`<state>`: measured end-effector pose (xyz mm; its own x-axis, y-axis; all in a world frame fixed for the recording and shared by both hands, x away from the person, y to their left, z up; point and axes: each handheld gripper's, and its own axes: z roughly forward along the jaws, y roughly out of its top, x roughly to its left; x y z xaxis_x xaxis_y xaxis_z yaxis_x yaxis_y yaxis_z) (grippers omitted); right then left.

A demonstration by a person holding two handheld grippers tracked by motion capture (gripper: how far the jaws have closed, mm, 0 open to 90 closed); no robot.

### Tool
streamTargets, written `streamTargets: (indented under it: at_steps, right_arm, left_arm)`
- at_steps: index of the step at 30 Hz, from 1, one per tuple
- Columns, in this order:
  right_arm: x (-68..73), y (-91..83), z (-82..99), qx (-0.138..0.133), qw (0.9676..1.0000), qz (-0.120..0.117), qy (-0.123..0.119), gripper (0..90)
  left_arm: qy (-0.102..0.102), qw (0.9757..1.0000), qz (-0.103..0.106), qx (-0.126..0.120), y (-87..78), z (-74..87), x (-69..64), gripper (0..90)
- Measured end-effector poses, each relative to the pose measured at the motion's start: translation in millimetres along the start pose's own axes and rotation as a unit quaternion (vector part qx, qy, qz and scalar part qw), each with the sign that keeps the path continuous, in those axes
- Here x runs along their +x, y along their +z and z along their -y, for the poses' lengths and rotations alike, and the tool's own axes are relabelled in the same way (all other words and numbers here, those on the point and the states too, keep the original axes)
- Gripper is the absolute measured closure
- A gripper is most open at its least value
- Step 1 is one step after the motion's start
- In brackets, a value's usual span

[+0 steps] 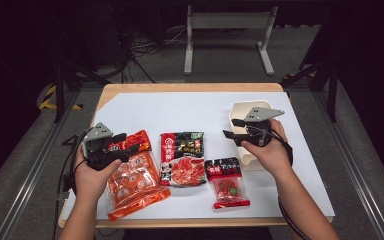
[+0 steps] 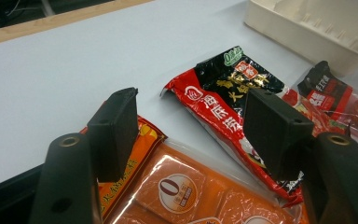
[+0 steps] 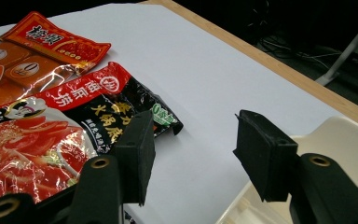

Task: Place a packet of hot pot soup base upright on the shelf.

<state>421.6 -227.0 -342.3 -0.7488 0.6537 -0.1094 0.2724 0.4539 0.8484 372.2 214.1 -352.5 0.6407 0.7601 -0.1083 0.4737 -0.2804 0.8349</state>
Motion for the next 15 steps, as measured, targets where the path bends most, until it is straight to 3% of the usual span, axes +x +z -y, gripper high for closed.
streamTargets:
  at_steps: [15]
  right_arm:
    - [-4.6, -4.7, 0.3, -0.021, 0.9997, -0.006, 0.008, 42.8]
  left_arm:
    - [0.025, 0.9996, 0.007, -0.013, -0.5, -2.7, -1.2, 35.0]
